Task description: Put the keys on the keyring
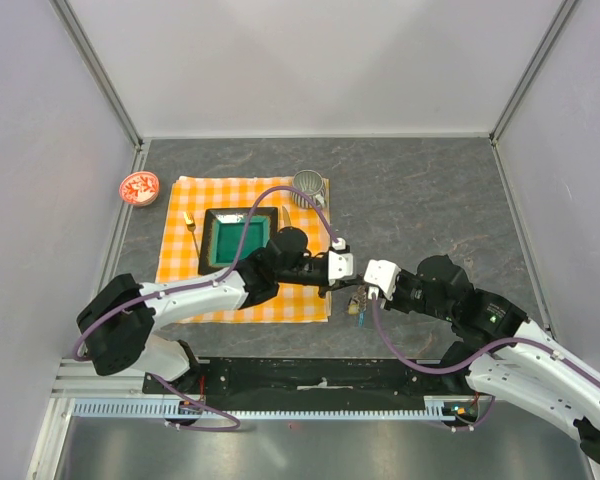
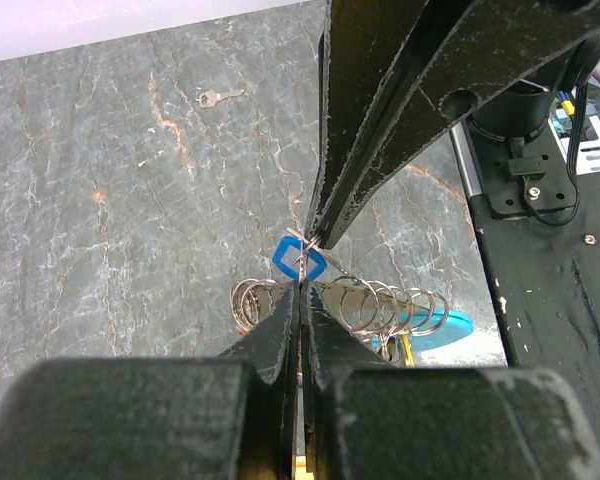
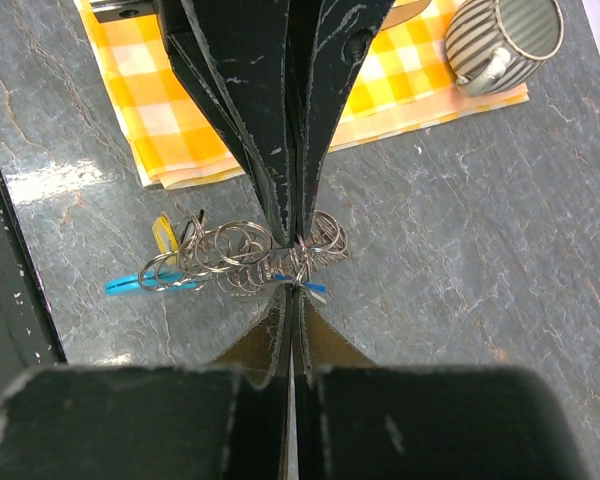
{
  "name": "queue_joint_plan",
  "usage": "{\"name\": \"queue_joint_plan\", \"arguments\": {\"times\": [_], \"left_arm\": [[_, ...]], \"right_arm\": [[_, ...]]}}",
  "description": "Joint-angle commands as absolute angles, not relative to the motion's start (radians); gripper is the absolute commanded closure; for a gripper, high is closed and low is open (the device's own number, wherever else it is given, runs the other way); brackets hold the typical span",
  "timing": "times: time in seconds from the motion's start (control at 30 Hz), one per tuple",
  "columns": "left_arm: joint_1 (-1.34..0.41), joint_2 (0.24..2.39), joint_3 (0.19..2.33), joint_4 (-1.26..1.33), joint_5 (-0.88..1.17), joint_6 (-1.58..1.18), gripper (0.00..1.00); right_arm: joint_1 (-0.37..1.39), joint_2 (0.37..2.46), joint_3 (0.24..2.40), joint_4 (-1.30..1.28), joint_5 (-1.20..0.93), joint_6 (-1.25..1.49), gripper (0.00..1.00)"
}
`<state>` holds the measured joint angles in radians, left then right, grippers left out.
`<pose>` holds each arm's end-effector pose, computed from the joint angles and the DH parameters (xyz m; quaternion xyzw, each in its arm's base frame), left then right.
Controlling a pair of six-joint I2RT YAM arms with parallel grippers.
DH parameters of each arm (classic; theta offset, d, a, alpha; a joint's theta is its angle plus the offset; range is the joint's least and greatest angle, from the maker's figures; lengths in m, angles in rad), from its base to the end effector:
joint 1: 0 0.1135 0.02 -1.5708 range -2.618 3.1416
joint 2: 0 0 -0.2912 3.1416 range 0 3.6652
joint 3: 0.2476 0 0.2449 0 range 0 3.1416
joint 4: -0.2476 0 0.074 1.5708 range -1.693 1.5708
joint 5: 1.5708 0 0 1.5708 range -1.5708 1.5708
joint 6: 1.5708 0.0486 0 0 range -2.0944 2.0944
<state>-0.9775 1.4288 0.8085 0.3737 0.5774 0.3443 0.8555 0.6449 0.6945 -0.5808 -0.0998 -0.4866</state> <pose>0.1559 -0.2786 0.2846 0.6023 0.4894 -0.3969 0.4901 0.0796 0.0990 0.2983 -0.5584 0.6635 0.1335 0.4797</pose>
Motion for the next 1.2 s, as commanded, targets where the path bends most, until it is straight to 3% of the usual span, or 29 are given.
{"name": "queue_joint_plan", "arguments": {"times": [0.0,1.17], "left_arm": [[-0.999,1.439,0.873,0.345,0.591,0.400,0.98],[-1.023,1.465,0.939,0.206,0.600,0.451,0.98]], "right_arm": [[0.861,0.653,0.733,-0.555,-0.121,-0.492,1.00],[0.861,0.640,0.741,-0.557,-0.069,-0.512,0.99]]}}
